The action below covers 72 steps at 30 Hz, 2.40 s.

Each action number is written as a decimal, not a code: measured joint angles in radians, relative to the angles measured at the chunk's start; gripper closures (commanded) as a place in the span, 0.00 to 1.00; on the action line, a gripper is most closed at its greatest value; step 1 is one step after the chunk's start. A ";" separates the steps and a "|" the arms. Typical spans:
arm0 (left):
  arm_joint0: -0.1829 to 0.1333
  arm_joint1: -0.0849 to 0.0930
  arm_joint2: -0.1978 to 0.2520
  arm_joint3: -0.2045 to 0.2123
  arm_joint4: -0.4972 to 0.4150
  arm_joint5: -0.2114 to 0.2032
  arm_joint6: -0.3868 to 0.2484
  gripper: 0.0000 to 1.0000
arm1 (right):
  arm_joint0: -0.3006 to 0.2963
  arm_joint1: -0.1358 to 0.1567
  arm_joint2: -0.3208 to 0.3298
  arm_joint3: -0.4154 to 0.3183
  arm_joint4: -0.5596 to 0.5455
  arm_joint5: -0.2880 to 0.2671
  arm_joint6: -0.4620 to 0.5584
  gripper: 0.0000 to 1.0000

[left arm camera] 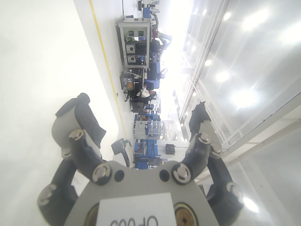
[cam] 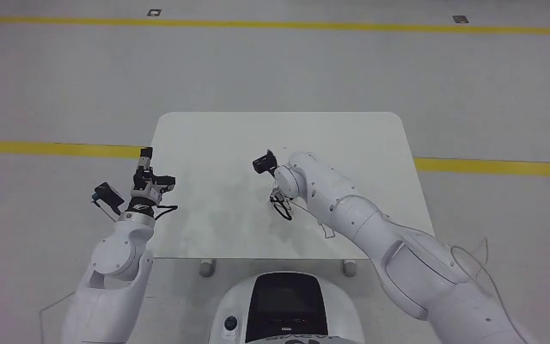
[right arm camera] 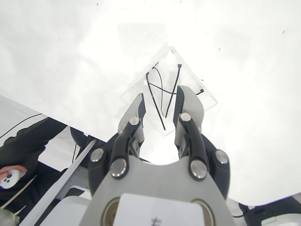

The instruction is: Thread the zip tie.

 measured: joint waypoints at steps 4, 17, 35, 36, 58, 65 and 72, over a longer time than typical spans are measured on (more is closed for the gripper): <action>0.000 0.000 0.000 0.000 0.000 0.000 0.000 0.00 | 0.007 -0.014 -0.003 0.032 0.002 -0.009 -0.007 0.75; 0.000 0.000 0.000 0.000 0.000 0.000 0.000 0.00 | 0.028 -0.060 -0.009 0.132 0.016 -0.044 -0.029 0.82; 0.000 0.000 0.000 0.000 0.000 0.000 0.000 0.00 | 0.055 -0.115 -0.001 0.273 0.046 -0.112 -0.072 0.88; 0.000 0.000 0.000 0.000 0.000 0.000 0.000 0.00 | 0.057 -0.119 0.000 0.283 0.047 -0.117 -0.075 0.88; 0.000 0.000 0.000 0.000 0.000 0.000 0.000 0.00 | 0.086 -0.190 -0.019 0.408 0.006 -0.109 -0.117 0.84; 0.000 0.000 0.000 0.000 0.000 0.000 0.000 0.00 | 0.096 -0.209 -0.021 0.445 0.000 -0.131 -0.112 0.84; 0.000 0.000 0.000 0.000 0.000 0.000 0.000 0.00 | 0.106 -0.226 -0.017 0.481 0.000 -0.145 -0.097 0.81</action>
